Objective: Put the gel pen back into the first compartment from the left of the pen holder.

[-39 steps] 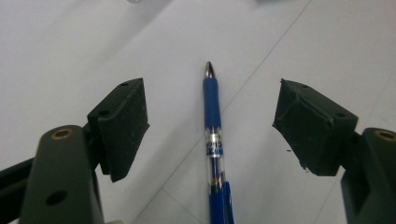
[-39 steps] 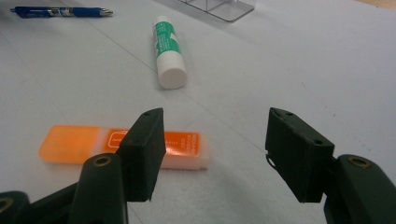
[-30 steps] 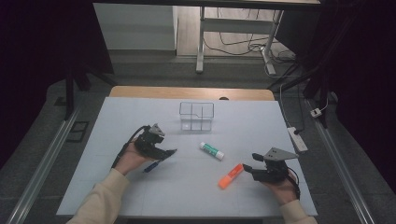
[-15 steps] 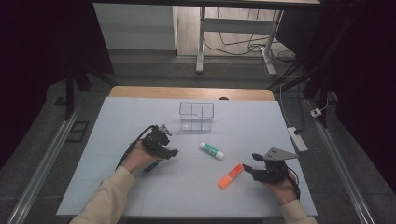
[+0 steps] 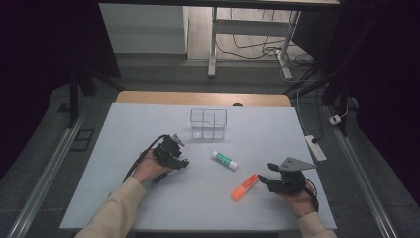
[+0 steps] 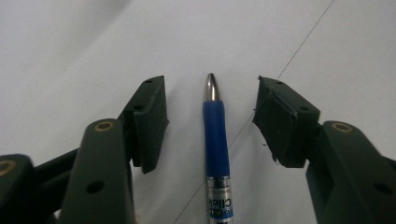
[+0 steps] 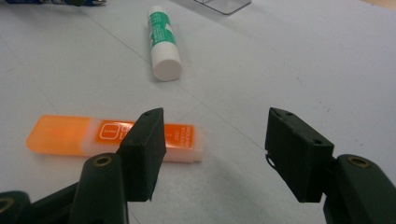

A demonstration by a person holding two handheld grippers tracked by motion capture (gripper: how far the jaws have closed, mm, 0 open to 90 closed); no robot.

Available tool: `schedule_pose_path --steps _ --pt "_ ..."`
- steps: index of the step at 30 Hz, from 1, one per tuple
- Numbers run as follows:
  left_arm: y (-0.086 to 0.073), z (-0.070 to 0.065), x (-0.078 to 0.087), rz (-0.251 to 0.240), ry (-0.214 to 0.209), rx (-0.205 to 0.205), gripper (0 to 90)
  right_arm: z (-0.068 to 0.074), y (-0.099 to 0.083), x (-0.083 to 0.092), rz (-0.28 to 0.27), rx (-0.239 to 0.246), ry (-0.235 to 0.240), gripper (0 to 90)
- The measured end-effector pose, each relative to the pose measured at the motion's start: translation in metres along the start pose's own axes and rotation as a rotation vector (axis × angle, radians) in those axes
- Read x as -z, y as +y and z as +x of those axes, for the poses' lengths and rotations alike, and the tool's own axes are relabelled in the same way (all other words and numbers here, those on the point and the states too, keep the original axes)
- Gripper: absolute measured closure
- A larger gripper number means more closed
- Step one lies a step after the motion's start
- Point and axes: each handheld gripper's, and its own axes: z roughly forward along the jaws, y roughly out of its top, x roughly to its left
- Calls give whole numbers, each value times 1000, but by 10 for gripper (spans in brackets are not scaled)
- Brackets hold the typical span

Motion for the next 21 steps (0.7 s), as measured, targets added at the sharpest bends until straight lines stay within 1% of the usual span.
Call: schedule_pose_path --steps 6,9,10,12,17,19,21 --pt "-1 1 -3 19 -12 6 520 0 0 0 3 5 -4 375" --pt "-1 1 -2 22 4 4 564 0 0 0 1 4 -4 375" --pt "-1 0 -2 26 15 0 586 0 0 0 1 5 -4 375" --pt "0 -3 -2 38 44 -16 633 0 0 0 2 6 -3 375" --pt "4 -14 -3 69 72 -69 782 0 0 0 2 10 -5 375" --pt "4 -15 -3 72 80 -70 789 0 0 0 3 11 -7 375" --pt "4 -15 -3 70 78 -66 793 1 0 1 3 13 -8 375"
